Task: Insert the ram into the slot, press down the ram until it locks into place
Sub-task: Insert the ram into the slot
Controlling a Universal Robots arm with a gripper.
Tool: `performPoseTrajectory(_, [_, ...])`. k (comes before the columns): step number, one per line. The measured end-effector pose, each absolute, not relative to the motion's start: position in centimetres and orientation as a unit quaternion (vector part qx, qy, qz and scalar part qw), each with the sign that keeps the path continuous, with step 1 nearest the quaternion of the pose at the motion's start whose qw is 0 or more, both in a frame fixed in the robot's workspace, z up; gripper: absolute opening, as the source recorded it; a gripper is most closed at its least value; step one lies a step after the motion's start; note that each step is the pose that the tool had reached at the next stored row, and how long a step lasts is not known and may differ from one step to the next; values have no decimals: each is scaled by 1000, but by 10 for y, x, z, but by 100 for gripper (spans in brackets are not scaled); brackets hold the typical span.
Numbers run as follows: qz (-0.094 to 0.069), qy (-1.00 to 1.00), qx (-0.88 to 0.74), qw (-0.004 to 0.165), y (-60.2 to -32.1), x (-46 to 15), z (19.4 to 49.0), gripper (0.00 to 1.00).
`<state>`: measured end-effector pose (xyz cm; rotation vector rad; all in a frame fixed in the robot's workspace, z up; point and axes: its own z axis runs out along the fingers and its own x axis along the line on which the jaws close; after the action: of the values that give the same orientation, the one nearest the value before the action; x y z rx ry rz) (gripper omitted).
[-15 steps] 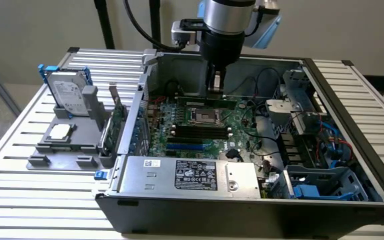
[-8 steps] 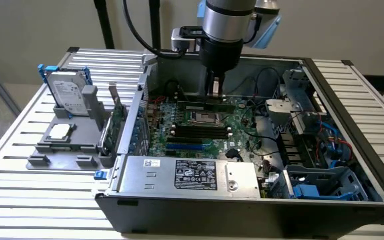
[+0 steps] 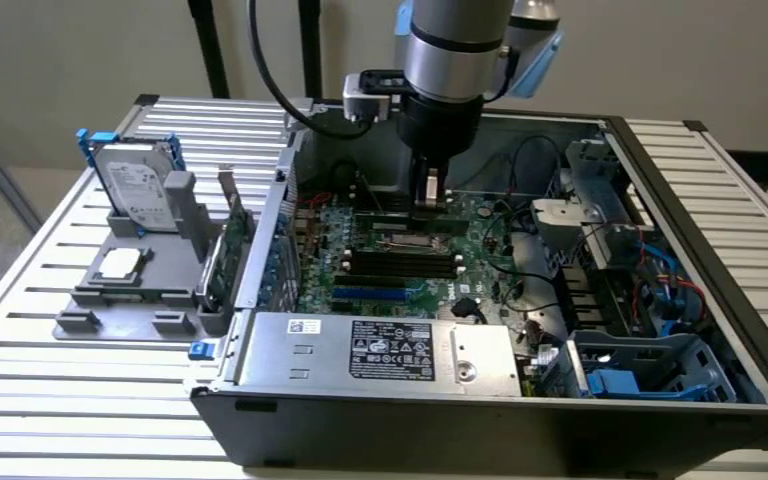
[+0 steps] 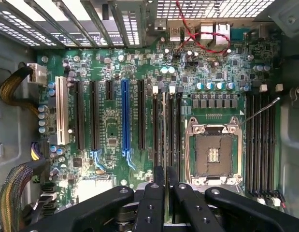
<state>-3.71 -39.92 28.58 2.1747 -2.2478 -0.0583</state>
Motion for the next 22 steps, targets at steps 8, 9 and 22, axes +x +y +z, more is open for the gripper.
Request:
performPoseTrajectory(8, [-18,-713,701,6,-405,-37,271,14])
performPoseTrajectory(9, [-17,-713,701,5,-405,-37,270,14])
performPoseTrajectory(22, [-13,-718,696,1,-405,-42,254,14])
